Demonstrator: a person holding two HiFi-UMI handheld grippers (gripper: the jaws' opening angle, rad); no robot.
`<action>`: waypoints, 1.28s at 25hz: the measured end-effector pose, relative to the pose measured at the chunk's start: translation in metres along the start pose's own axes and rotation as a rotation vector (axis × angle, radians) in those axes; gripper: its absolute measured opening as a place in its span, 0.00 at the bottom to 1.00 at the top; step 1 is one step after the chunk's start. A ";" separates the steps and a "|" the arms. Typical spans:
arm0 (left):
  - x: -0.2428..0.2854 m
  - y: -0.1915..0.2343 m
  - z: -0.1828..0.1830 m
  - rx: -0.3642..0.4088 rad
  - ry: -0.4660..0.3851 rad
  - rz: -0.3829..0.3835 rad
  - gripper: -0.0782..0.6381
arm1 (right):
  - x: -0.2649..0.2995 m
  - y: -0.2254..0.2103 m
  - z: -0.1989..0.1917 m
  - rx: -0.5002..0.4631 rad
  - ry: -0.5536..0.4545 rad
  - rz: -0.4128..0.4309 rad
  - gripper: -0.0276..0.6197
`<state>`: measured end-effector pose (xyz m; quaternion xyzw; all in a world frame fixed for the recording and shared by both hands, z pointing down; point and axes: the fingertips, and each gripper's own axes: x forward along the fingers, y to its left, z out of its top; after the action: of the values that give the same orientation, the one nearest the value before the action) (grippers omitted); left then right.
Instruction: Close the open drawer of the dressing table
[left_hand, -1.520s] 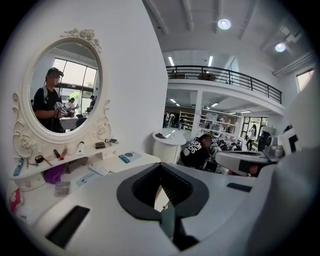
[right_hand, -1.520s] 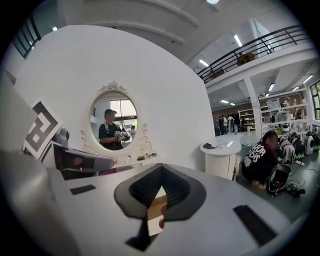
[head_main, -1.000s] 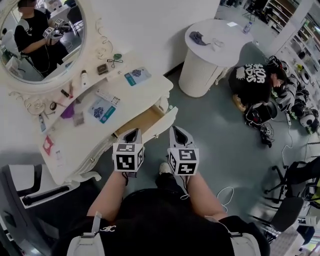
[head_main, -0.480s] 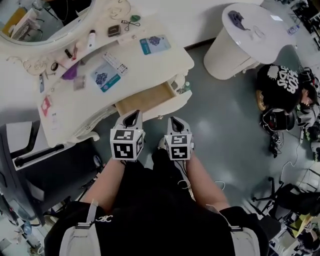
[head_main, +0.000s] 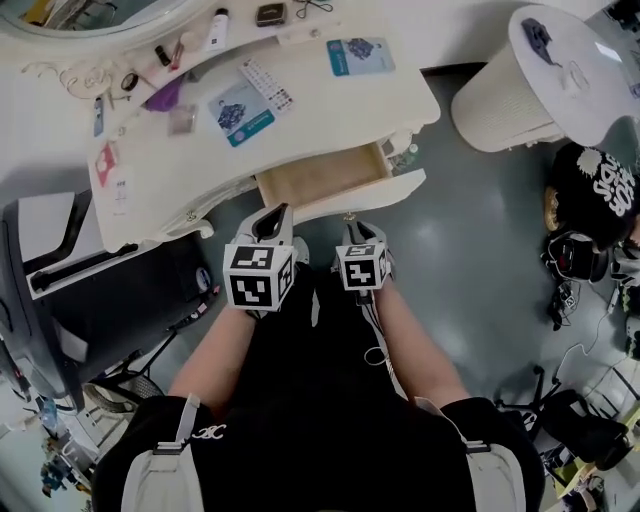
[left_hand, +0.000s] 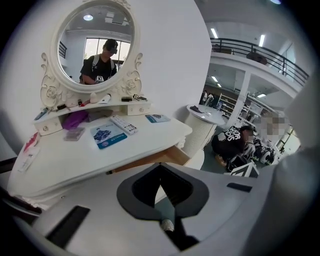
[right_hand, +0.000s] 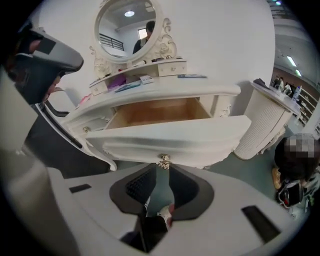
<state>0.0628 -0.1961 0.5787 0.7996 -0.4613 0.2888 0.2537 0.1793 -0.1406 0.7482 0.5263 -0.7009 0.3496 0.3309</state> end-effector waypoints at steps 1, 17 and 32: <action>0.001 0.003 -0.001 -0.005 0.004 0.000 0.12 | 0.004 -0.001 -0.001 0.014 0.009 -0.003 0.17; 0.009 0.046 -0.017 -0.126 0.024 0.023 0.12 | 0.042 -0.004 0.021 -0.051 0.052 -0.084 0.19; -0.004 0.093 -0.016 -0.194 0.008 0.115 0.12 | 0.088 -0.005 0.094 -0.089 0.005 -0.090 0.18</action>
<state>-0.0248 -0.2248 0.6001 0.7424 -0.5311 0.2601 0.3149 0.1548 -0.2649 0.7712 0.5410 -0.6907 0.3040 0.3712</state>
